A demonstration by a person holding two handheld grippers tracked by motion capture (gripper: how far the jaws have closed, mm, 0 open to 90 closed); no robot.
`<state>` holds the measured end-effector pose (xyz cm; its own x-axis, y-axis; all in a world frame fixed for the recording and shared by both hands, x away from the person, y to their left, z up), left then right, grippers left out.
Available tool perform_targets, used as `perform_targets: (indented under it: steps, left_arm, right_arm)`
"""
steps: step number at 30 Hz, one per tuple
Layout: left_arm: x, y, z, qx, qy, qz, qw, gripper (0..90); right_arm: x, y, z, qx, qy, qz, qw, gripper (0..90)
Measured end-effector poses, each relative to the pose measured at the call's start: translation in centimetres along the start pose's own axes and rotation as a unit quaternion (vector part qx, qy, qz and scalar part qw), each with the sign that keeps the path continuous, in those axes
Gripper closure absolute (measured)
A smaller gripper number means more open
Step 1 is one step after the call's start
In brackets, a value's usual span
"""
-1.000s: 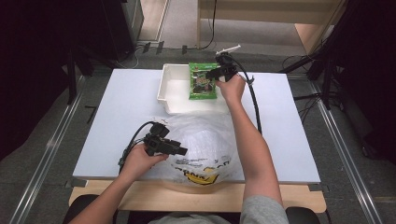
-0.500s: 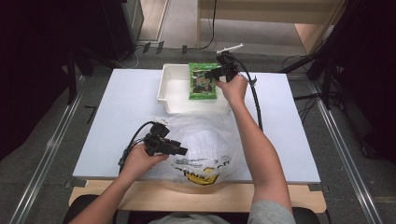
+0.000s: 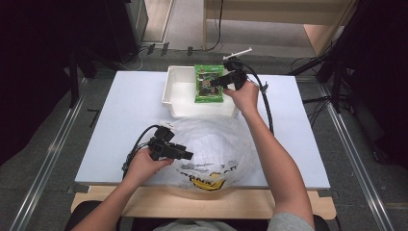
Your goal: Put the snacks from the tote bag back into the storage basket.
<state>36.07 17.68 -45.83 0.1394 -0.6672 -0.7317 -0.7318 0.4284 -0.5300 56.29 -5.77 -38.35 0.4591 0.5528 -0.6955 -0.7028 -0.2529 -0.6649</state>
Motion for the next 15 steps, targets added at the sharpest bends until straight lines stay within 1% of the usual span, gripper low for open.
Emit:
perform_targets:
  steps: [7,9,11,15]
  left_arm:
    - [0.0,0.0,0.0,-0.001,-0.002,0.000,1.0000,47.0]
    - [0.0,0.0,0.0,-0.002,-0.003,0.000,1.0000,47.0]
    - [0.0,0.0,0.0,-0.002,-0.003,0.001,1.0000,47.0]
    - [0.0,0.0,0.0,-0.002,-0.004,0.001,1.0000,47.0]
  right_arm:
    - [-1.0,0.8,1.3,-0.017,-0.017,-0.001,0.9997,43.6]
    - [-1.3,1.2,1.7,-0.024,-0.021,-0.006,0.9995,43.9]
    - [-1.5,1.7,2.1,-0.025,-0.028,-0.003,0.9993,43.9]
    - [-2.2,2.5,2.6,-0.033,-0.040,-0.008,0.9986,45.2]
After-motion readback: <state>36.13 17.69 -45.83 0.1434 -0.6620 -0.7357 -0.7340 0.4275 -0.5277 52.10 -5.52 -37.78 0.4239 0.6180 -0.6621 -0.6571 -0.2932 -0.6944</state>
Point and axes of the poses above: each handheld gripper's, and its own axes: x roughly forward along the jaws, y roughly out of its underside, z roughly to its left, the point moved 2 cm from there along x, roughly forward along the jaws
